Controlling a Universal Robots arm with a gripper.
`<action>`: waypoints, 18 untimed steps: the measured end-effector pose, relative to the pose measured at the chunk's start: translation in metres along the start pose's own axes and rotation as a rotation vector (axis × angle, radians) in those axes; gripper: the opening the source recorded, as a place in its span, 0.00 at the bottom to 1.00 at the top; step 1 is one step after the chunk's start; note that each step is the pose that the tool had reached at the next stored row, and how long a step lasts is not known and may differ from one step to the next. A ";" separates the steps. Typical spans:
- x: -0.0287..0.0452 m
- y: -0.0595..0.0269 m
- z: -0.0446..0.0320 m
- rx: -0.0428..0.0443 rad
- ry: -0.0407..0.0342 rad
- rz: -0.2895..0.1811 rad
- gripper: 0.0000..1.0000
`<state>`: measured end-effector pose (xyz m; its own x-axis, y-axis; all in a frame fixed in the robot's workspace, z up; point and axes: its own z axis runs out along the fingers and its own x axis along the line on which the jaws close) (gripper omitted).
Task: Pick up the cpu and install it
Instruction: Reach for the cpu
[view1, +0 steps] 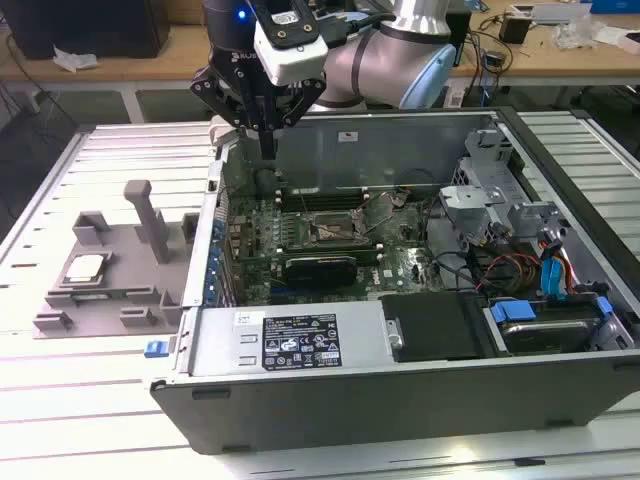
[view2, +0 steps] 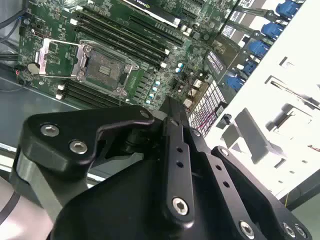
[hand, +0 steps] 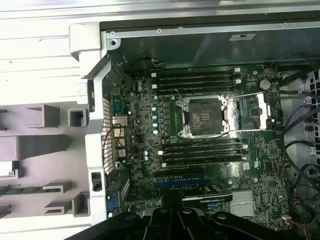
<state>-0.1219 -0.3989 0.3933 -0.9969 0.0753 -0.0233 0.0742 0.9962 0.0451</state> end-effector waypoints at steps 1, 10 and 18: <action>0.0000 0.0000 0.0000 0.0000 0.0000 0.000 0.11; 0.0011 -0.0001 0.0000 0.0000 0.0000 0.000 0.11; 0.0056 -0.0003 -0.0001 0.0000 0.0000 0.000 0.11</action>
<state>-0.1275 -0.3987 0.3933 -0.9969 0.0753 -0.0233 0.0742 0.9962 0.0451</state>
